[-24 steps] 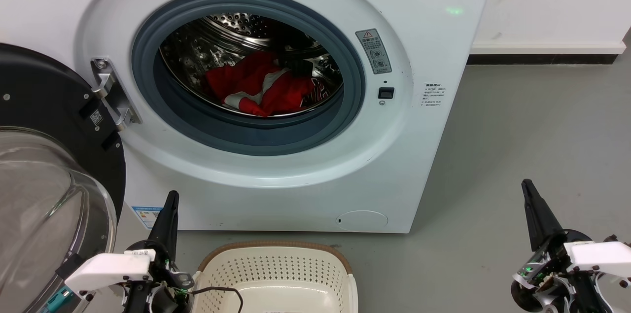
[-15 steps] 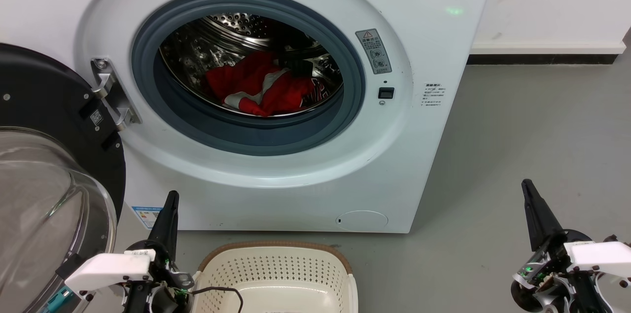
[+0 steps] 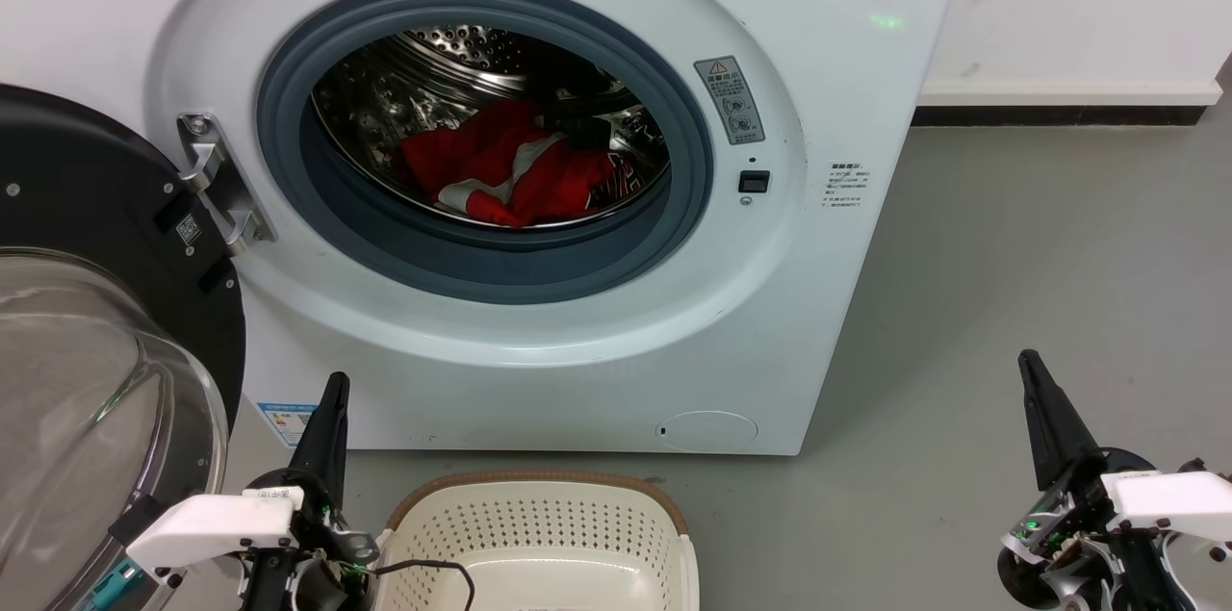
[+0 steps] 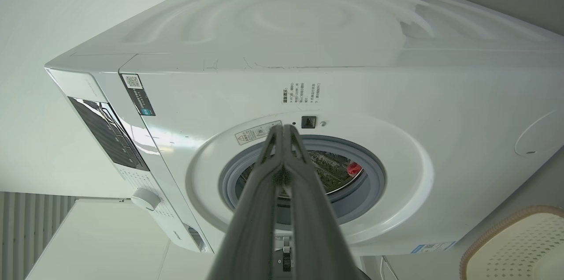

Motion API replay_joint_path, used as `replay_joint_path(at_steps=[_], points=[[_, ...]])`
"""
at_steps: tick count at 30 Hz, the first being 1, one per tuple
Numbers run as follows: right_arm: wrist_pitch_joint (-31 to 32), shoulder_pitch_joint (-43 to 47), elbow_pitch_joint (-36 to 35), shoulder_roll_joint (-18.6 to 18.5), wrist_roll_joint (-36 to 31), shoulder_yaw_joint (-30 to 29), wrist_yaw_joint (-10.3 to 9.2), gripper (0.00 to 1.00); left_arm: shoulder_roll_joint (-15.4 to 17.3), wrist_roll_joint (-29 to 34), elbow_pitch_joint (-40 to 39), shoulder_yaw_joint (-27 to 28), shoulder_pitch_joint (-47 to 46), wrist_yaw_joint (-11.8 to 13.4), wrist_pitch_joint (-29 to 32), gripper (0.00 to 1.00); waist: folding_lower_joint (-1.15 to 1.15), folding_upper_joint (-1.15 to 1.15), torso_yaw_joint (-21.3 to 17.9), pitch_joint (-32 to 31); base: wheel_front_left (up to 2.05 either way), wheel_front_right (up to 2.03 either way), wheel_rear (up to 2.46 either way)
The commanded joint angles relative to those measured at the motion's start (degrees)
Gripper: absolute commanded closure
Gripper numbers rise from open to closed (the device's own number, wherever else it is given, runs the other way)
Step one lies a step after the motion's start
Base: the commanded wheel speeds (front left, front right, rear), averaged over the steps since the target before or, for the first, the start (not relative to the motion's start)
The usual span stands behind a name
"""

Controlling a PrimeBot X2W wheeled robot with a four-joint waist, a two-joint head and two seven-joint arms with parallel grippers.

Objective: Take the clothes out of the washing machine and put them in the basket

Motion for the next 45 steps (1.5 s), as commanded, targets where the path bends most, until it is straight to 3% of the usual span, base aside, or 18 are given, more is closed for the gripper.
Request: replay_joint_path(at_steps=[1, 11, 12, 30, 45], points=[[0.01, -0.69, 0.06, 0.17, -0.27, 0.05, 0.00, 1.00, -0.07, -0.13, -0.01, 0.13, -0.32, -0.14, 0.25, 1.00, 0.00, 0.00, 0.00, 0.00, 0.00, 0.00, 0.00], [0.01, -0.69, 0.06, 0.17, -0.27, 0.05, 0.00, 1.00, -0.07, -0.13, -0.01, 0.13, -0.32, -0.14, 0.25, 1.00, 0.00, 0.00, 0.00, 0.00, 0.00, 0.00, 0.00], [0.00, 0.00, 0.00, 0.00, 0.00, 0.00, 0.00, 0.00, 0.00, 0.00, 0.00, 0.00, 0.00, 0.00, 0.00, 0.00, 0.00, 0.00, 0.00, 0.00, 0.00, 0.00, 0.00], [-4.40, 0.96, -1.79, 0.03, -4.02, 1.46, 0.00, 0.00, -0.02, 3.54, 0.57, -4.54, -1.85, 0.00, -4.45, 0.00, 0.00, 0.00, 0.02, 0.21, 0.00, 0.00, 0.00], [-7.99, 1.19, -4.65, 0.04, -23.96, 1.92, 0.00, 0.00, 0.00, 19.78, -1.34, -4.98, -2.94, -0.01, -8.01, 0.00, 0.00, 0.00, 0.05, 0.47, 0.00, 0.00, 0.00]])
